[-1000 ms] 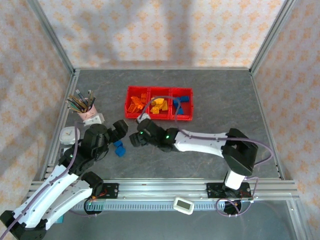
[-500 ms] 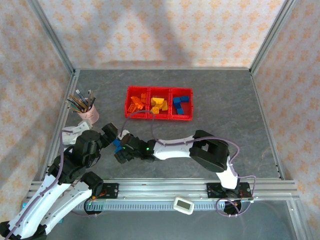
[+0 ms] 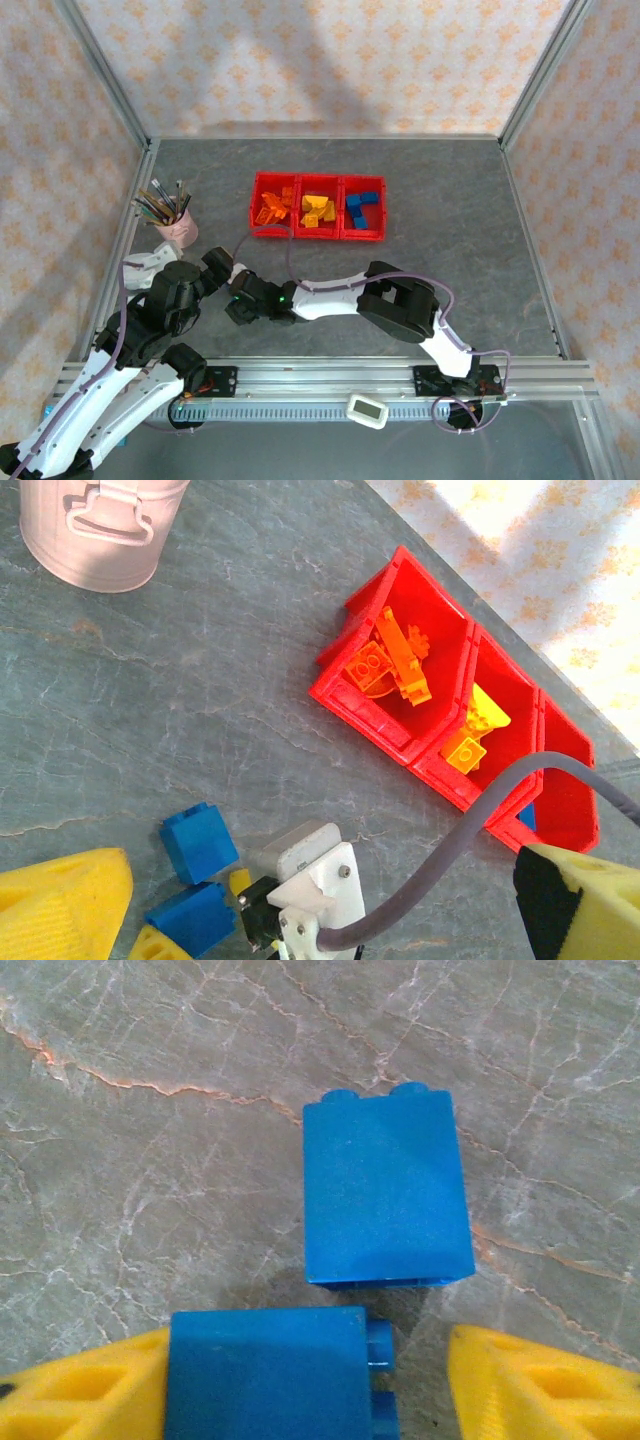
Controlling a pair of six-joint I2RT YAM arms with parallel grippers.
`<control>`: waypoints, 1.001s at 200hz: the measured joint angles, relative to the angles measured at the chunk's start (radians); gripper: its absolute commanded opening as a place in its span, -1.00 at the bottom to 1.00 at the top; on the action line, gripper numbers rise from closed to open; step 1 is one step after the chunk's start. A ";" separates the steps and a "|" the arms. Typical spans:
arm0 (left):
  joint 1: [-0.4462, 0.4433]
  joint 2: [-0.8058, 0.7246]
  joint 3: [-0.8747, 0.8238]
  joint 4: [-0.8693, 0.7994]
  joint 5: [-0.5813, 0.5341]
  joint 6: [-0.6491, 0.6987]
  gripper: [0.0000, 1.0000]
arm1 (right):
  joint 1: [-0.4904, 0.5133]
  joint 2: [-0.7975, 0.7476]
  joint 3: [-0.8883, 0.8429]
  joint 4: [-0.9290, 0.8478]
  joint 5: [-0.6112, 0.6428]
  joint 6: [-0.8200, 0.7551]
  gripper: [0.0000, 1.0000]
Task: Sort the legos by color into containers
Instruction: Pick up the lego from the bottom-left of the table, then place the lego in the container.
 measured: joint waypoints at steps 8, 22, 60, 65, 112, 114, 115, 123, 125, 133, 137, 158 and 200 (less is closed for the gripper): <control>0.000 0.000 0.000 0.000 0.000 0.000 0.98 | 0.000 0.004 0.004 0.000 0.000 -0.001 0.04; 0.000 0.000 0.000 0.000 0.000 0.000 0.98 | 0.001 0.007 0.007 0.000 0.003 -0.005 -0.10; 0.000 0.001 0.000 0.000 0.000 0.003 0.99 | 0.002 0.005 0.006 0.001 0.007 -0.002 -0.26; 0.000 0.001 0.000 0.000 0.000 0.003 0.98 | 0.002 0.000 0.000 0.001 0.008 -0.002 -0.27; 0.000 0.035 0.006 0.013 0.005 0.034 0.98 | -0.002 -0.185 -0.172 -0.008 0.023 0.043 -0.30; 0.000 0.038 0.006 0.016 0.005 0.036 0.99 | -0.002 -0.195 -0.179 -0.008 0.023 0.047 -0.30; 0.000 0.039 0.006 0.017 0.005 0.037 0.98 | -0.003 -0.199 -0.182 -0.008 0.023 0.048 -0.30; 0.000 0.052 0.009 0.029 0.008 0.046 0.98 | -0.008 -0.238 -0.204 -0.010 0.027 0.062 -0.30; 0.000 0.056 0.009 0.032 0.009 0.048 0.98 | -0.010 -0.250 -0.210 -0.012 0.028 0.067 -0.30; 0.000 0.070 0.013 0.046 0.014 0.057 0.98 | -0.021 -0.289 -0.231 -0.016 0.031 0.085 -0.30; 0.000 0.076 0.013 0.055 0.016 0.061 0.98 | -0.026 -0.306 -0.240 -0.018 0.031 0.091 -0.31; 0.000 0.119 0.015 0.109 0.042 0.087 0.98 | -0.092 -0.414 -0.301 -0.040 0.042 0.140 -0.31; 0.000 0.218 0.016 0.246 0.111 0.144 0.98 | -0.326 -0.579 -0.351 -0.154 0.110 0.201 -0.28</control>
